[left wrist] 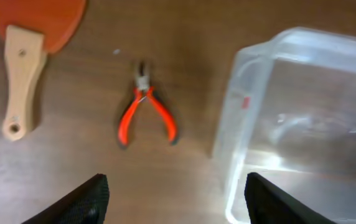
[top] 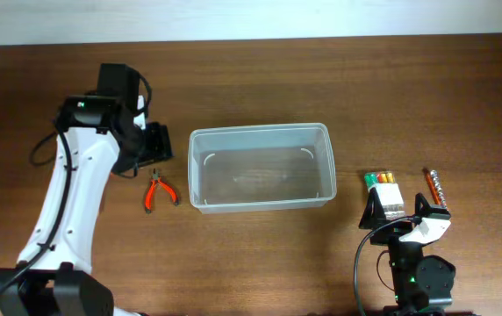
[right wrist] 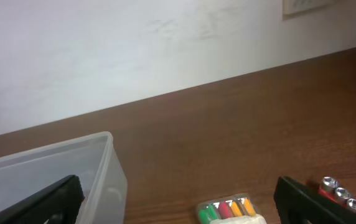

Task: Pack container
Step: 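Lower the left gripper onto the red pliers and grasp them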

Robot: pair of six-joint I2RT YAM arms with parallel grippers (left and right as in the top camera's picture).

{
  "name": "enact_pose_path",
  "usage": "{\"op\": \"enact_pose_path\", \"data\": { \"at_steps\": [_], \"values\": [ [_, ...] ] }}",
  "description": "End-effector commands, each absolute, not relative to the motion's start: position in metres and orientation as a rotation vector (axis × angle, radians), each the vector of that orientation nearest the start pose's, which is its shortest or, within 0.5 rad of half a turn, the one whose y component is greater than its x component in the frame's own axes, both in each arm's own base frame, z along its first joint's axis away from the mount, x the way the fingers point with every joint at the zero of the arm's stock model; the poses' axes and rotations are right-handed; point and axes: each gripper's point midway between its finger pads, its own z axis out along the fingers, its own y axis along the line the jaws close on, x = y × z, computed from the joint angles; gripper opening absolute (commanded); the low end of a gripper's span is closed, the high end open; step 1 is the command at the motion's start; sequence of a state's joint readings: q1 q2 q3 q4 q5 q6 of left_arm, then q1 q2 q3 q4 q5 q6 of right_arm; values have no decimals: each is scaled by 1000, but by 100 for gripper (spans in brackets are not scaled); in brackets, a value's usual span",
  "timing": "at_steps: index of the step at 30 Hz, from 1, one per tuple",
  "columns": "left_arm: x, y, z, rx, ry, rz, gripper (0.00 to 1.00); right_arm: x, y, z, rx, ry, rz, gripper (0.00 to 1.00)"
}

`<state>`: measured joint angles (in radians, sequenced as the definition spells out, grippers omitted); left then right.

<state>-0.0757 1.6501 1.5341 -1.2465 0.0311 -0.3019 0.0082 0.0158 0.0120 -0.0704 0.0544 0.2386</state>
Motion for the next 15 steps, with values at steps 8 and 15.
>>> {"op": "enact_pose_path", "data": {
  "at_steps": [8, 15],
  "values": [
    [314, -21, 120, -214, 3031, 28, 83, 246, -9, 156, 236, 1635, 136, 99],
    [311, -10, 84, -60, 3028, 128, 84, 246, -9, 156, 236, 1635, 136, 99]
  ]
}}
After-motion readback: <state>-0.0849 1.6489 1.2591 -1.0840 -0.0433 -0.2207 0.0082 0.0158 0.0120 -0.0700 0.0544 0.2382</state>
